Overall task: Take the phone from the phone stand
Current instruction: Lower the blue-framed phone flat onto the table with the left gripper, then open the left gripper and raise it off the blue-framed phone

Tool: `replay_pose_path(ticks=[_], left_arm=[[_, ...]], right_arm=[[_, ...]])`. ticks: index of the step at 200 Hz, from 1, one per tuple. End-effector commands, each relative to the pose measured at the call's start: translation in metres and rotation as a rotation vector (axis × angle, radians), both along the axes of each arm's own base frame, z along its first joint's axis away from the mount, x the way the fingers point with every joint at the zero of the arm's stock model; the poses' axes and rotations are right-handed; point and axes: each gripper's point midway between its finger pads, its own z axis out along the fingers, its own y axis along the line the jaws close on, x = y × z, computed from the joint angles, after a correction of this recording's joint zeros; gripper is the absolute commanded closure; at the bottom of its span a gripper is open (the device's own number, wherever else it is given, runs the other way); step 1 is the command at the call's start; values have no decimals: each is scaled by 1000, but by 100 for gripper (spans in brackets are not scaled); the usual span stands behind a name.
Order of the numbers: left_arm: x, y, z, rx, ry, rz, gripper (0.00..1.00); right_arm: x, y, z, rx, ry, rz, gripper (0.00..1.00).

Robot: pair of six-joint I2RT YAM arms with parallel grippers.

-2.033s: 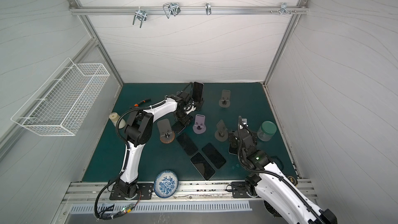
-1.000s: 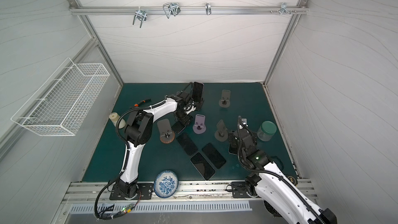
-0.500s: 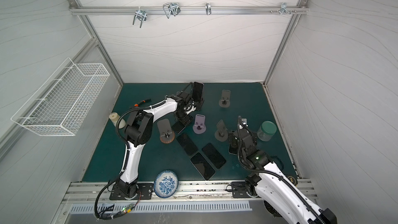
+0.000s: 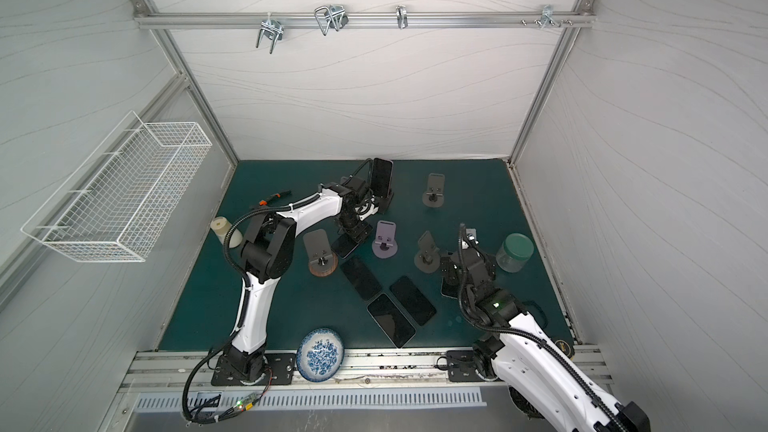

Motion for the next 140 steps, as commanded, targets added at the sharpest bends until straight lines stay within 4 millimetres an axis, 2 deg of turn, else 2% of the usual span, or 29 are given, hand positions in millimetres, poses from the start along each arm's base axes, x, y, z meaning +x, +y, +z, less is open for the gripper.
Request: replay_pose_path(ticks=[1,78,113,140], left_arm=[[-8,-5,-18,-14,52,-25,21],[-6,-7,-11,-20,43,-24,21],[-2,-10,9,-43,11,-16,21],[-2,-12,36,-77,-5,-21,20]], right_arm=[[2,3,8,6,-29,11,1],[2,3,8,6,-29,12,1],[2,3,7,3,-28,11,1],[2,3,8,5,-28,12,1]])
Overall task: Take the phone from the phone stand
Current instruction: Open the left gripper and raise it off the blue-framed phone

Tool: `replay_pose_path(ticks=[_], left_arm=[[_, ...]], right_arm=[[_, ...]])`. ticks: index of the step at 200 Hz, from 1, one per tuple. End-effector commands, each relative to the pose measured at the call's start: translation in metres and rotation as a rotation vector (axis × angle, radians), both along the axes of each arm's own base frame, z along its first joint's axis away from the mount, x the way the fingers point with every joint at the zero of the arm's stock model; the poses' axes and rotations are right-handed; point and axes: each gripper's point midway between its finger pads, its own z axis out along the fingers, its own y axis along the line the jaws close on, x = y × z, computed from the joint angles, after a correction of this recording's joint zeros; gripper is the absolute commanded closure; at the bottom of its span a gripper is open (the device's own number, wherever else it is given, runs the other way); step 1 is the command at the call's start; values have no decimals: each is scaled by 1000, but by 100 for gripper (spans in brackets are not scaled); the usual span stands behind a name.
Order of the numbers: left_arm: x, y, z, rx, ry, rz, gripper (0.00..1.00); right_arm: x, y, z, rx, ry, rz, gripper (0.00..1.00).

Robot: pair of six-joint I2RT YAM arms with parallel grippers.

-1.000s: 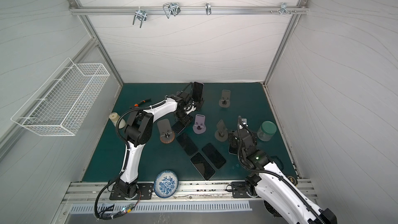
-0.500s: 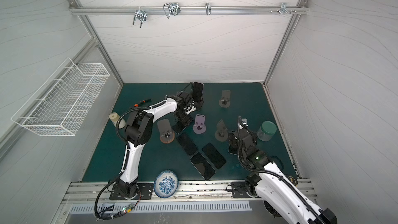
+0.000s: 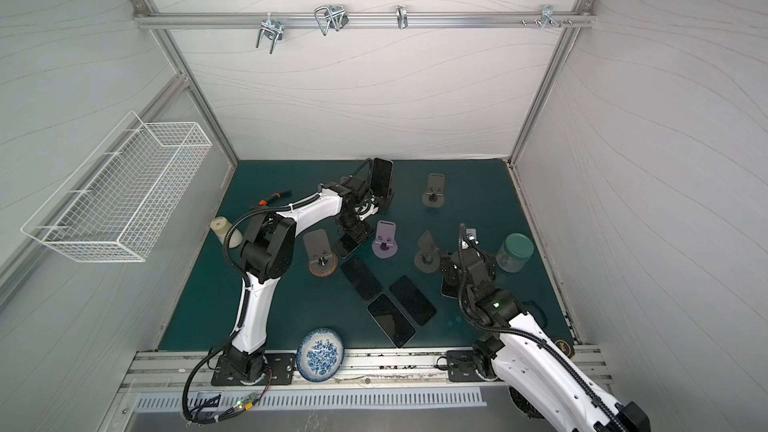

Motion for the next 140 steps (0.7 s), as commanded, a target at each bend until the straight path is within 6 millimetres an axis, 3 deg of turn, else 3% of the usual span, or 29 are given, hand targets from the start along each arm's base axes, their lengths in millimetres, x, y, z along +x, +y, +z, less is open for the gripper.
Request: replay_pose_path(ticks=[1,41,47,88,140], left_arm=[[0,-11,35,-72,-13,-21,20],[-1,-9,80,-99,-46,-25,19],[3,-11,93,-116,-72,-28,19],[2,-9,129,-154,-120,-24,18],[17,-6,181,-256,-189,55,16]], right_arm=[[2,3,8,5,-29,11,1],[2,3,7,3,-26,12,1],[3,3,7,2,-26,13,1],[3,4,8,4,-28,14,1],[3,4,8,3,-28,14,1]])
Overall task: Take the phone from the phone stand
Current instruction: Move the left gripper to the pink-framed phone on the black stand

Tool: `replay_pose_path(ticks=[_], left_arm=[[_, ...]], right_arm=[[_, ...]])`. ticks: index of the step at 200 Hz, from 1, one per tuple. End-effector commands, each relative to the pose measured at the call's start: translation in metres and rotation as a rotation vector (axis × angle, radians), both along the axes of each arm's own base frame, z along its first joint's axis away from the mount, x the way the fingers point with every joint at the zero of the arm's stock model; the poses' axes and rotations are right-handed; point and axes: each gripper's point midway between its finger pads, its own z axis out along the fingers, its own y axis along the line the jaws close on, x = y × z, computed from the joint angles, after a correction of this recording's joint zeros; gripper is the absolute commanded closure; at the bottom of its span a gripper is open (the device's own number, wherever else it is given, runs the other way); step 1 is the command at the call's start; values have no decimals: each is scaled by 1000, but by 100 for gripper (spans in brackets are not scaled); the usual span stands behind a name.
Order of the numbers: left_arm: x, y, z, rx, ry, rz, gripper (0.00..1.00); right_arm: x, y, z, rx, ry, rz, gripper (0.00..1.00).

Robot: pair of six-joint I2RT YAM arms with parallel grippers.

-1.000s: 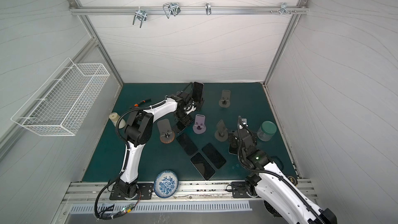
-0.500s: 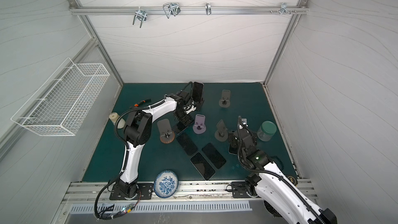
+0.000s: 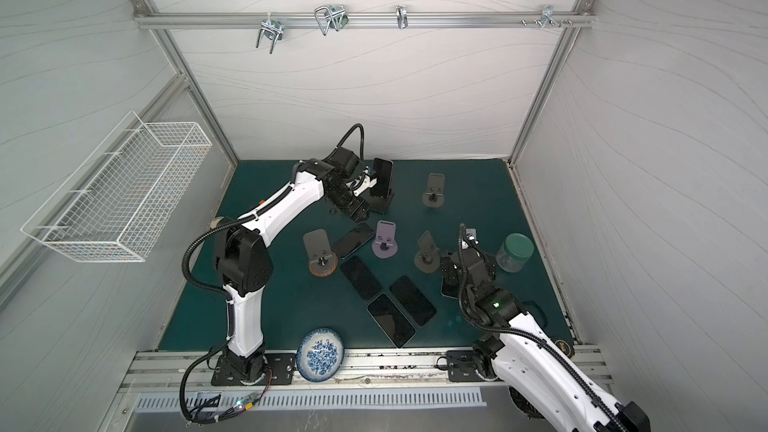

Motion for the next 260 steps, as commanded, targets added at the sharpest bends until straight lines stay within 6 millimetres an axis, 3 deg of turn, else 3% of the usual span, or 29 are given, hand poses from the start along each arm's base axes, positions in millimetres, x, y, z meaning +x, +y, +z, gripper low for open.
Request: replay_pose_path(ticks=[1,18,40,67,100,166,204,260], left_arm=[[7,1,41,-87,-37,38,16],[12,-1,58,-140,-56,64,14],[15,-11,77,-236,-75,65,1],[26,-28,104,-361,-114,74,0],[51,-40,119,-451,-175,133,0],[108,-54,116,-578,-305,271,0],[141,-53,96,-559,-384,335,0],[164,-62,74,-538,-457,317,0]], right_arm=[[3,3,8,3,-29,11,1],[3,3,8,4,-29,11,1],[3,3,8,5,-28,11,1],[4,3,7,-1,-21,11,1],[4,4,6,-2,-18,11,1],[5,3,6,-8,-14,0,1],[5,3,5,-14,-9,-1,1],[5,5,5,-27,-15,2,1]])
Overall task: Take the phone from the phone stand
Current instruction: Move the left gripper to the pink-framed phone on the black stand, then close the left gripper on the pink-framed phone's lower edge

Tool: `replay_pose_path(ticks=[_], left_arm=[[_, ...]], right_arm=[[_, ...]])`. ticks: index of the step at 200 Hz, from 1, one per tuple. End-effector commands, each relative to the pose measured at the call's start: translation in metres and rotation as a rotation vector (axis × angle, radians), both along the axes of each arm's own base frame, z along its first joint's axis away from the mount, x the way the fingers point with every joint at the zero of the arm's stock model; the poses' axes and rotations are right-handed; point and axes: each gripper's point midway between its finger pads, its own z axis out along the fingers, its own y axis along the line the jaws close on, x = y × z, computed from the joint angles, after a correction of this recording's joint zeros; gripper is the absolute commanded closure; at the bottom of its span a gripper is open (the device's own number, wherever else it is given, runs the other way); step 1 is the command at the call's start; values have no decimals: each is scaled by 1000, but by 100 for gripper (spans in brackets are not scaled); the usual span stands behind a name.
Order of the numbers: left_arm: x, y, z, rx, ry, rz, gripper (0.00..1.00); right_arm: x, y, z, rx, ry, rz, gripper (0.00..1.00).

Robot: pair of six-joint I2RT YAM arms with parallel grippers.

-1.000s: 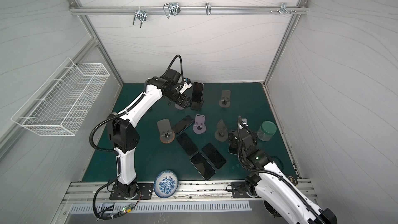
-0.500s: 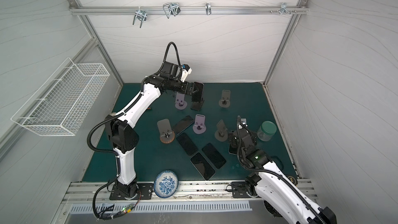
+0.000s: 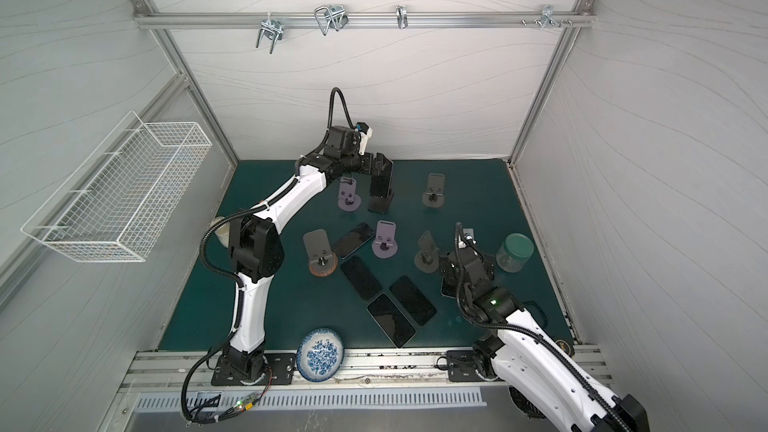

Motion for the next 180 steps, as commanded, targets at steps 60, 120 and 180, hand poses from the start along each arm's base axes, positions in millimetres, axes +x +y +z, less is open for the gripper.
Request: replay_pose_path(ticks=[60,120,180], left_arm=[[20,-29,-4,37,-190,-63,0],[37,-29,-21,51,-187,-17,0],[42,-27,-39,57,-155,11,0]], right_arm=[[5,4,14,-17,-45,-4,1],[4,5,16,-25,-56,-5,1],[4,6,16,-27,-56,-1,1]])
